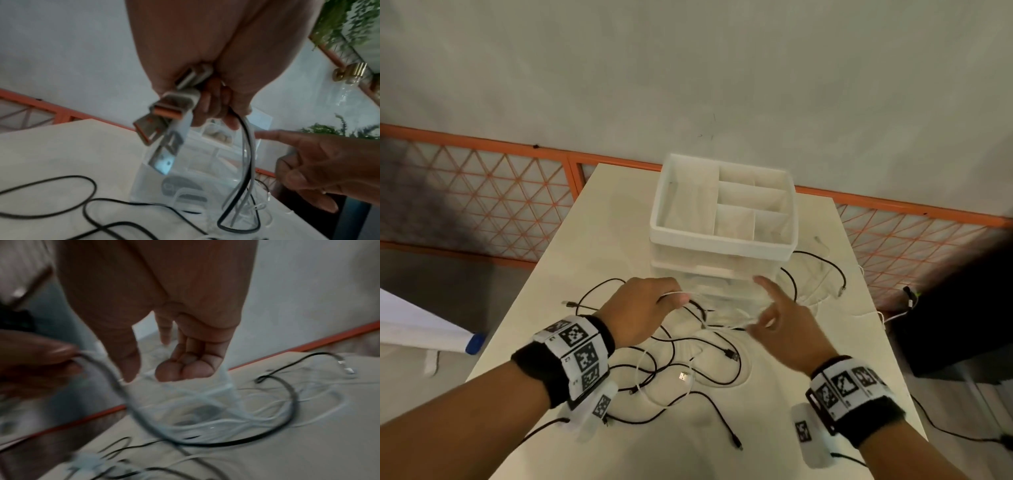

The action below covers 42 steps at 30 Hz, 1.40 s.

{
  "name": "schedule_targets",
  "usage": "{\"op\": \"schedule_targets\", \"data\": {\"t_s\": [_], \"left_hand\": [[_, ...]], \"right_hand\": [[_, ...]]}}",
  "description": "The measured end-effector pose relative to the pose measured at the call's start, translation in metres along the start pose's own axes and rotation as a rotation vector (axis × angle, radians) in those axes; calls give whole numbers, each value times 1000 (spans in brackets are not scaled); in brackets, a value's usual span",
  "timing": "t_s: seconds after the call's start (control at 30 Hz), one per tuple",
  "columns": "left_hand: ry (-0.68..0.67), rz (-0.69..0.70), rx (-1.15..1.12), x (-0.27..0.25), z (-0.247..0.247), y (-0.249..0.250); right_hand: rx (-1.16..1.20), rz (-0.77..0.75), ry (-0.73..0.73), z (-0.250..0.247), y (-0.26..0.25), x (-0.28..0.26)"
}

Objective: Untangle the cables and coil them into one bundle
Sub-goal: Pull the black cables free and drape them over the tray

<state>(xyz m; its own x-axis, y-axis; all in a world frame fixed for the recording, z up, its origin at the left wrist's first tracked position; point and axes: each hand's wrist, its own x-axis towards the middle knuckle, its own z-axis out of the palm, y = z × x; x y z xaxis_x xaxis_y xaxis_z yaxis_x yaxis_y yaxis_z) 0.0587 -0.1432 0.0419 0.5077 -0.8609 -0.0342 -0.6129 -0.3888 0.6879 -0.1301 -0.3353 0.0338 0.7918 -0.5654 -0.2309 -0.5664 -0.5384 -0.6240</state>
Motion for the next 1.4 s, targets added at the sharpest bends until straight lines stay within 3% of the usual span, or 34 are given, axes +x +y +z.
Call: {"op": "schedule_targets", "data": {"t_s": [0.07,0.13,0.2,0.3,0.37,0.43,0.5,0.57,0.73,0.87,0.97,1.17,1.3,1.4], "left_hand": [[-5,55,-88,0,0,14],[-4,59,-163,-1,-2,23],[-45,-1,-215,-4,-4,25],[-183,-83,-140,-6,-2,16],[-214,-154,-139,-4,1,6],[-150,-255,-221,-1,3,-5],[-64,-320,-237,0,3,-11],[-32,-333,-212,-1,3,-13],[-11,-272,-110,2,2,-3],[18,-291,-127,7,-2,1],[-14,-346,-216,7,-8,1],[-25,-502,-702,8,-17,13],[-103,-523,-987,13,-20,41],[-121,-489,-969,18,-15,54]], "right_hand": [[46,-109,-151,16,-24,-8],[56,-84,-190,24,-36,-5],[64,-39,-83,25,-34,5],[68,-113,262,28,-31,15],[154,-150,221,39,-26,16],[283,-132,122,56,-21,8],[328,-105,148,73,-9,5],[236,-78,119,88,2,8],[-206,-31,-181,113,8,28],[-380,-17,-177,118,3,36],[-222,-48,-174,91,-10,34],[635,-182,-66,-8,-62,15],[720,-203,-99,-10,-72,3],[658,-207,-84,11,-75,-4]]}}
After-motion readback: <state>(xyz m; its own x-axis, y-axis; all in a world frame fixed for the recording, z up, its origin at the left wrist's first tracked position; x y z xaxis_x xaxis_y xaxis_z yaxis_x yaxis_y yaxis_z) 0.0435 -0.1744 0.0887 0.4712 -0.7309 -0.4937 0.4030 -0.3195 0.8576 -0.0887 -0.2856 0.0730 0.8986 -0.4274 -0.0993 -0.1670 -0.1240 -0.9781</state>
